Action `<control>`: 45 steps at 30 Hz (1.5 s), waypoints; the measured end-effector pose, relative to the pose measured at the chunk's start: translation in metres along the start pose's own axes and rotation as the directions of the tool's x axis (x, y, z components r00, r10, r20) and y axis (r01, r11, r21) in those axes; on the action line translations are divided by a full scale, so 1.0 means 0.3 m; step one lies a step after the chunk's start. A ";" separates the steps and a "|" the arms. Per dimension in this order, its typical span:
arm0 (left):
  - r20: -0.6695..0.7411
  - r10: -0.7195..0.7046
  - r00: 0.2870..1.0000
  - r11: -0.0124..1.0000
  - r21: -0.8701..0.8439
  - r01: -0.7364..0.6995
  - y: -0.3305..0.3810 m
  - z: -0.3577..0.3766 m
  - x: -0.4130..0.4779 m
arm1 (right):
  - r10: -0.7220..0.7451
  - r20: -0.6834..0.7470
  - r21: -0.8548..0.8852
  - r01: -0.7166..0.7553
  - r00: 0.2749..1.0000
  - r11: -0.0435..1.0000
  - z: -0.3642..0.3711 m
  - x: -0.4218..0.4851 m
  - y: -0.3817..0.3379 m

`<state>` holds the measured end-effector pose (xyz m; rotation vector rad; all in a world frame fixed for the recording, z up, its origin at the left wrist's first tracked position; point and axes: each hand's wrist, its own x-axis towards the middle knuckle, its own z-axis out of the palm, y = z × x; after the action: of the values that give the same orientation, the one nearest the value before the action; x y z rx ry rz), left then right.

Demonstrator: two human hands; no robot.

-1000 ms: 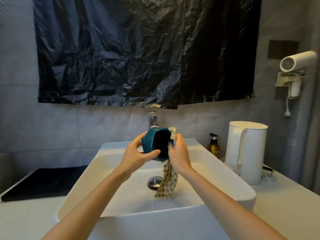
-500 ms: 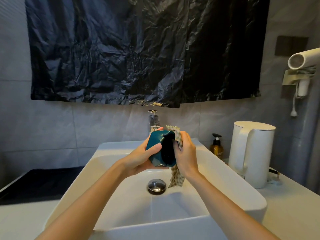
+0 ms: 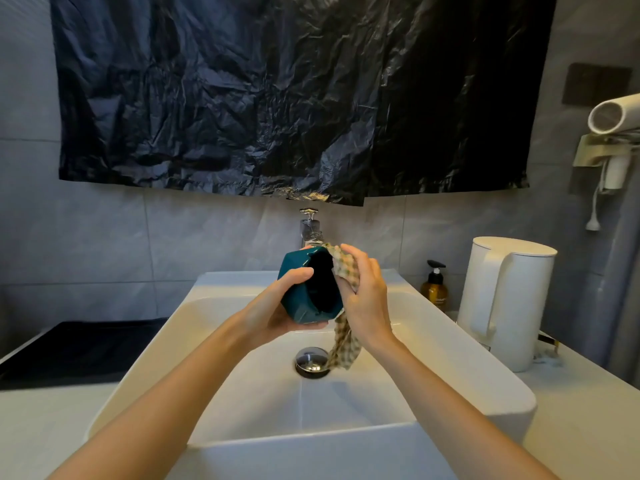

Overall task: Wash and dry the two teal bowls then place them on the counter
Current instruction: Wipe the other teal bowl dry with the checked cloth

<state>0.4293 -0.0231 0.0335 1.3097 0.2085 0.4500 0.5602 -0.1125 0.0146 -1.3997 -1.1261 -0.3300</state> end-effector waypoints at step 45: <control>-0.054 -0.055 0.997 0.998 0.002 0.055 0.002 -0.069 0.001 | -0.211 0.451 -0.157 0.309 0.867 0.938 0.006 -0.054 -0.061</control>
<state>0.4214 -0.0047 0.0288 1.2934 0.2901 0.4385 0.5375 -0.1217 0.0129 -1.5644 -1.6968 -0.3606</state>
